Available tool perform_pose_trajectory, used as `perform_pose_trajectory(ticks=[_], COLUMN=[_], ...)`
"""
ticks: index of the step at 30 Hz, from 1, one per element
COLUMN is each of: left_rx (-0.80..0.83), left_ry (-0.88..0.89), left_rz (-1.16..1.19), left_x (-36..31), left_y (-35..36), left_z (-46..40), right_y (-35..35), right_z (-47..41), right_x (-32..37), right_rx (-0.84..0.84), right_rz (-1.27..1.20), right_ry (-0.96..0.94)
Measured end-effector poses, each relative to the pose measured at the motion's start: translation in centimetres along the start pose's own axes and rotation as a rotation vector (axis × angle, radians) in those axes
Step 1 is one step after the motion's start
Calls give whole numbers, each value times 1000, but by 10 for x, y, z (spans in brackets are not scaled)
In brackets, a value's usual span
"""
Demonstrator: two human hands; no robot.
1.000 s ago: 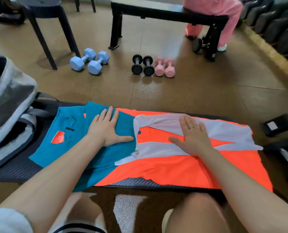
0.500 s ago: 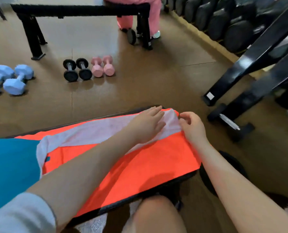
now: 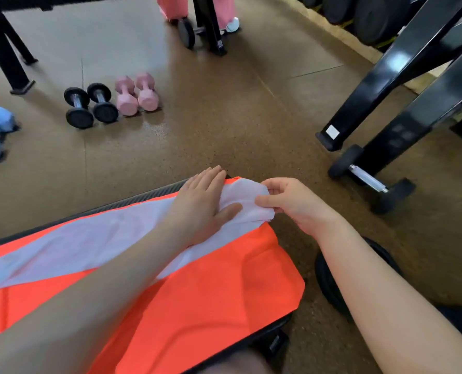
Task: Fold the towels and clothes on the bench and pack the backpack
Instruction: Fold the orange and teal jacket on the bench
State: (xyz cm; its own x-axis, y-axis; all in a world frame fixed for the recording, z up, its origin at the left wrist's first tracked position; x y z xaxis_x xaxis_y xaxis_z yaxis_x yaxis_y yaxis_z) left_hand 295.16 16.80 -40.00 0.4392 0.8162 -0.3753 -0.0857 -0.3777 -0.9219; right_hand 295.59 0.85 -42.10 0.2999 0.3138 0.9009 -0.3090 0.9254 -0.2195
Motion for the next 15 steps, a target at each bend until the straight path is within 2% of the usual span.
perform_pose_trajectory(ticks=[2,4,6,8,11,15], left_rx=[-87,-164,-214,-225,-232,-223], left_ry=[31,34,34,23,7,10], left_rz=[78,157,159,137,130,103], left_x=[1,3,6,7,6,7], left_y=[-3,-7,-9,-8,-8,-7], left_z=[0,3,5,6,6,5], right_y=[-7,-8,10,25,23,12], right_z=[-9,-18,-23,-26,-33,-40], right_x=[3,19,39,50,57,45], right_rx=[-90,-160,8,175,189,179], right_rz=[143,211,259,412,681,950], right_ry=[-40,-206,-375,-445,-520,-464])
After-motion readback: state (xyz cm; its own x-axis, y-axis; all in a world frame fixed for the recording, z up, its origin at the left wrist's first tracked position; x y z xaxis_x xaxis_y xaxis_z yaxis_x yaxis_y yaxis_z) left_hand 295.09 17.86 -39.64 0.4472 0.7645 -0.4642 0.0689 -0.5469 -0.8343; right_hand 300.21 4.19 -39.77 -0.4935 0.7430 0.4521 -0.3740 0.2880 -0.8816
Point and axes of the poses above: each hand's wrist, its own z-axis away from the middle knuckle, its own y-axis out of the palm, x = y × z, the point moved 6 cm from there along -z, towards the middle knuckle, and after that the axes turned 5 degrees about z, right-handed, at the moved point
